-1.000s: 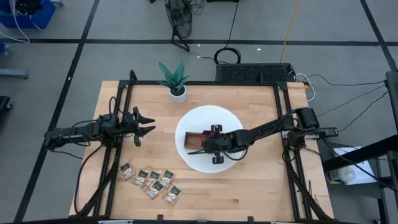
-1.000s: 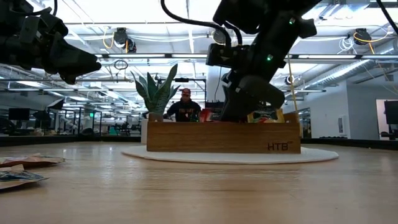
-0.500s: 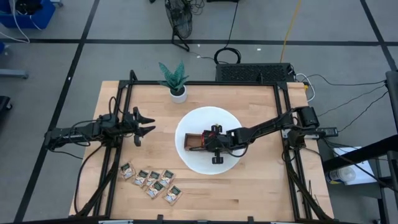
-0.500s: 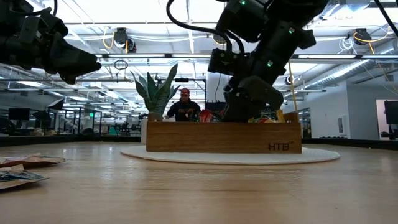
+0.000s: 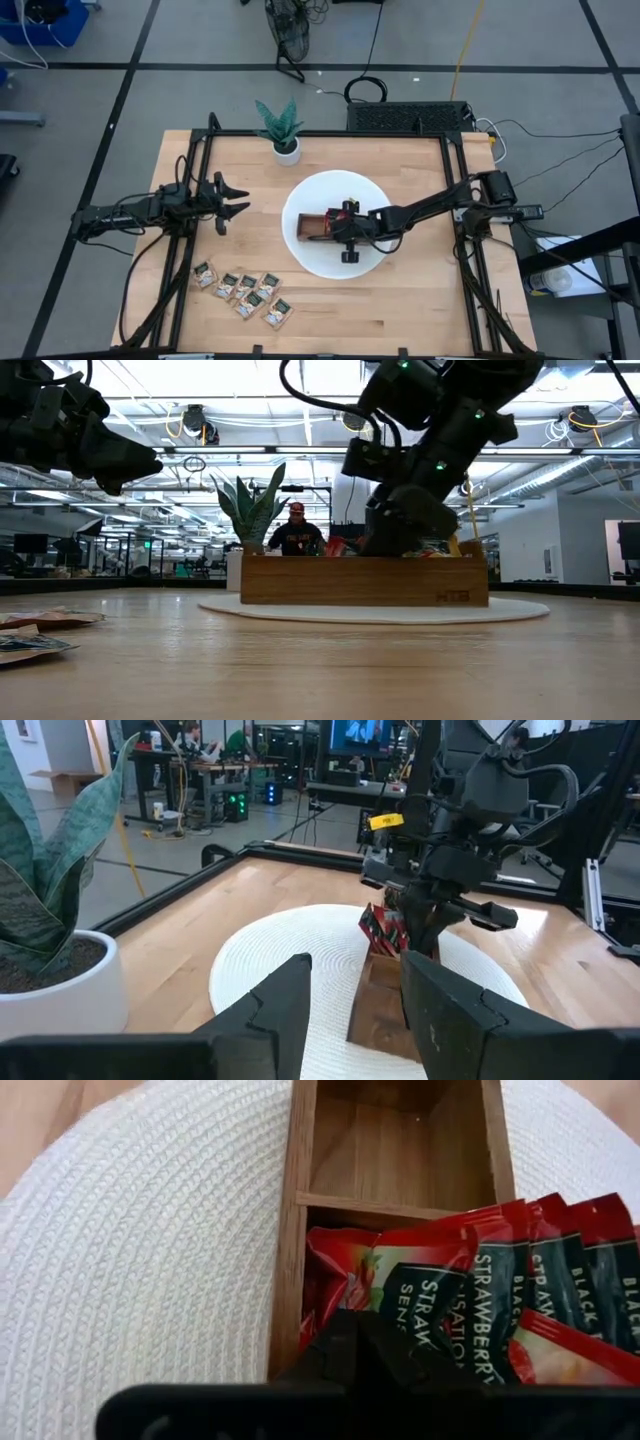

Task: Pick & Place Tea
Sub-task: Put the red tea bag into the middle section of the wooden organizer

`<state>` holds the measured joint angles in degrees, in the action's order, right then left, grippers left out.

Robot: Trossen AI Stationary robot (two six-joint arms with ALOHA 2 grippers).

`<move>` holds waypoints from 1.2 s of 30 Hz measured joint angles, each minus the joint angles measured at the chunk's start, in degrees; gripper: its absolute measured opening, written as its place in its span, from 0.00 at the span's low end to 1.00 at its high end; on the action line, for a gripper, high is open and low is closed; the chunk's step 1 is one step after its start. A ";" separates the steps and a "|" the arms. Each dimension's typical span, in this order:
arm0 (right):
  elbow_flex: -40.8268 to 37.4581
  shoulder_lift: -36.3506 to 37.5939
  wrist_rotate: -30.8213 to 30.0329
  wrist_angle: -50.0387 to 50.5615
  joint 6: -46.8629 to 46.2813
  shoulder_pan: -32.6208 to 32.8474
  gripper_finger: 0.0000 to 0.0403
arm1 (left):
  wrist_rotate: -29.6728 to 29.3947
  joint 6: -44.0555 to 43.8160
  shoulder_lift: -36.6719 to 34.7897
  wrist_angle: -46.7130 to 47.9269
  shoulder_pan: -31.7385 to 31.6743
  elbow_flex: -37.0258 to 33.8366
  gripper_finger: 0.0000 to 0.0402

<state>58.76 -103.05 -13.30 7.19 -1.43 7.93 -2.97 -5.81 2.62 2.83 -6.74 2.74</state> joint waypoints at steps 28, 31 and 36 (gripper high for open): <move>0.01 4.36 -0.34 0.72 -4.10 0.34 0.07 | 0.03 -0.01 -0.01 0.00 0.00 0.01 0.39; 0.01 4.40 -0.35 0.71 -3.94 0.36 0.08 | 0.03 0.01 0.01 0.00 0.00 0.01 0.39; 0.05 4.40 -0.35 0.68 -3.92 0.36 0.06 | 0.03 0.00 0.01 0.00 -0.01 0.01 0.39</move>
<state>58.81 -98.65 -13.65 7.87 -5.34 8.29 -2.94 -5.81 2.63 2.83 -6.75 2.75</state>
